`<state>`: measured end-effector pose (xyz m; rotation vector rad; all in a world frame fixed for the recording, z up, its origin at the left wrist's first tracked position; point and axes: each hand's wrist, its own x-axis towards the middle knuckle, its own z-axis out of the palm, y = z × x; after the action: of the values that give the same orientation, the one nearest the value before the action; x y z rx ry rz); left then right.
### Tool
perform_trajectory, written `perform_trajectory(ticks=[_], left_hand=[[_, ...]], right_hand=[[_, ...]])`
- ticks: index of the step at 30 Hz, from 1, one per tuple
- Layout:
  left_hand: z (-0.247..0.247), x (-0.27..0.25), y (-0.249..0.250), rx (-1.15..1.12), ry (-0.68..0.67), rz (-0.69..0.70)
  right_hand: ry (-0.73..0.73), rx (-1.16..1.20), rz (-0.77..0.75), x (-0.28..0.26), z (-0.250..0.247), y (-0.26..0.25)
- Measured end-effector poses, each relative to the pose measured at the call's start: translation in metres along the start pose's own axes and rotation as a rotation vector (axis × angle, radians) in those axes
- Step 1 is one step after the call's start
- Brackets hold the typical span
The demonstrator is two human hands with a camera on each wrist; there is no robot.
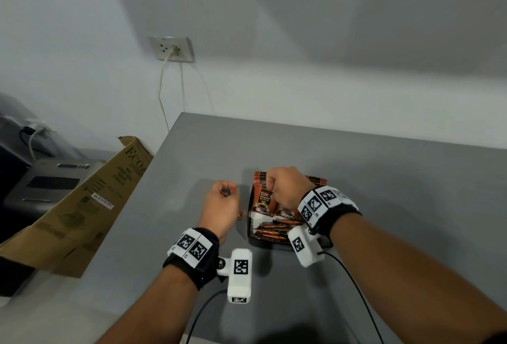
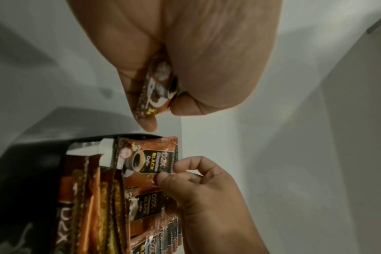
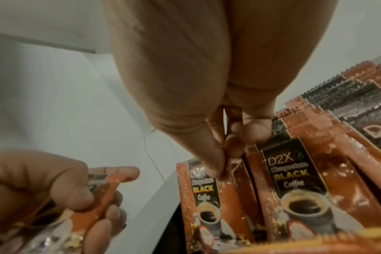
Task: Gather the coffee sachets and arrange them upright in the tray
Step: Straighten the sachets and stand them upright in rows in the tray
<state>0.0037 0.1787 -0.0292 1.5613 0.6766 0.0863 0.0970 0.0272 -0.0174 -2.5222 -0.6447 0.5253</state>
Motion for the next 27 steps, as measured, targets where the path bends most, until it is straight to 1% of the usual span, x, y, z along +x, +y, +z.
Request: perform_trajectory(ticks=[5, 12, 14, 16, 17, 19, 20, 21, 22, 24, 25, 27], left_hand=[[-0.007, -0.002, -0.004, 0.042, -0.04, -0.002], [-0.007, -0.002, -0.008, 0.111, -0.085, 0.026], [-0.006, -0.003, -0.007, 0.102, -0.108, 0.034], [-0.002, -0.004, -0.005, 0.076, -0.13, 0.055], [0.0, -0.004, -0.004, 0.061, -0.149, 0.073], [0.006, -0.005, -0.002, 0.041, -0.207, 0.106], [0.01, -0.006, 0.0, 0.038, -0.232, 0.118], [0.012, -0.005, 0.0, 0.041, -0.24, 0.123], [0.014, -0.004, 0.001, 0.052, -0.228, 0.123], [0.015, 0.0, -0.001, 0.09, -0.144, 0.11], [0.013, 0.002, -0.002, 0.102, -0.099, 0.097], [0.01, 0.003, -0.006, 0.101, -0.053, 0.073]], right_hand=[[-0.014, -0.029, 0.021, 0.006, 0.009, 0.0], [0.025, -0.012, 0.009, 0.005, 0.009, 0.0], [0.054, 0.036, 0.009, 0.003, 0.004, 0.001], [0.092, 0.113, -0.031, -0.002, -0.005, 0.0], [0.083, 0.161, -0.06, -0.007, -0.01, -0.003], [0.013, 0.256, -0.112, -0.014, -0.015, -0.009], [0.002, 0.273, -0.127, -0.016, -0.016, -0.011], [0.023, 0.265, -0.133, -0.016, -0.016, -0.011], [0.065, 0.244, -0.128, -0.015, -0.017, -0.01], [0.136, 0.203, -0.084, -0.014, -0.018, -0.005], [0.15, 0.186, -0.059, -0.014, -0.017, -0.002], [0.126, 0.155, -0.019, -0.014, -0.013, 0.002]])
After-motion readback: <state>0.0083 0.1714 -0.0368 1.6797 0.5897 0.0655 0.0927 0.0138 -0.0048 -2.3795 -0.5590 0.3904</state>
